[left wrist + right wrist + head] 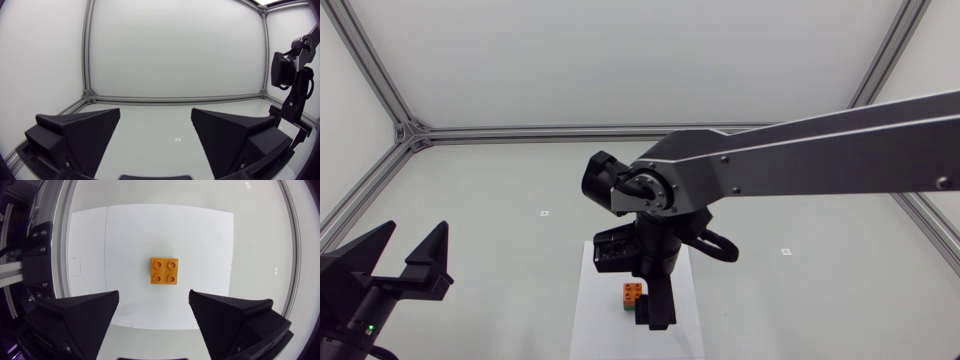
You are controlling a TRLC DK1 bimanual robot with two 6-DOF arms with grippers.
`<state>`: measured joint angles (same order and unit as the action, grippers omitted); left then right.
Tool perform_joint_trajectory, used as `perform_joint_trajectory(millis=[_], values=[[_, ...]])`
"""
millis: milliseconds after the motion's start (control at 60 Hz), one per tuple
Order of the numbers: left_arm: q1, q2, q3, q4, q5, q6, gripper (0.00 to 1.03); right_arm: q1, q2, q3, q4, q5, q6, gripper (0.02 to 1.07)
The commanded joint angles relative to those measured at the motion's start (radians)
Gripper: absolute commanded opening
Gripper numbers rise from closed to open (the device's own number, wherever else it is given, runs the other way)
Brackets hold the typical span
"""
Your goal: Pick up the orange 2x2 brick with the right arm and stack it on top of the green 2x2 brick in the center
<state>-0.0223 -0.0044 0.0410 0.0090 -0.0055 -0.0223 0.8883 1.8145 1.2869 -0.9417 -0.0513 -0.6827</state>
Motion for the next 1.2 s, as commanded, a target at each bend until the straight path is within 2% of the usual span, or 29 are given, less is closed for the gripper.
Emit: perform_joint_trajectory(millis=[0,167,500,850,950,1083,1183], values=[[0.002,-0.008,-0.041,-0.015,0.004,0.013,0.99,-0.002,-0.080,-0.003,-0.037,0.004,0.014,1.02],[0.002,-0.008,-0.041,-0.014,0.004,0.013,0.99,-0.015,-0.230,-0.046,-0.086,0.005,0.034,1.02],[0.002,-0.008,-0.041,-0.015,0.004,0.013,0.99,-0.195,-0.546,-0.139,-0.080,0.014,0.121,1.02],[0.002,-0.008,-0.041,-0.015,0.004,0.013,0.99,-0.466,-0.865,-0.301,0.127,0.061,0.253,1.02],[0.002,-0.008,-0.041,-0.015,0.006,0.013,0.99,-0.571,-0.983,-0.396,0.244,0.079,0.258,1.02],[0.002,-0.008,-0.041,-0.015,0.004,0.013,0.99,-0.732,-1.117,-0.505,0.377,0.087,0.371,1.02],[0.002,-0.008,-0.041,-0.015,0.004,0.013,0.99,-0.801,-1.232,-0.587,0.471,0.099,0.368,1.02]])
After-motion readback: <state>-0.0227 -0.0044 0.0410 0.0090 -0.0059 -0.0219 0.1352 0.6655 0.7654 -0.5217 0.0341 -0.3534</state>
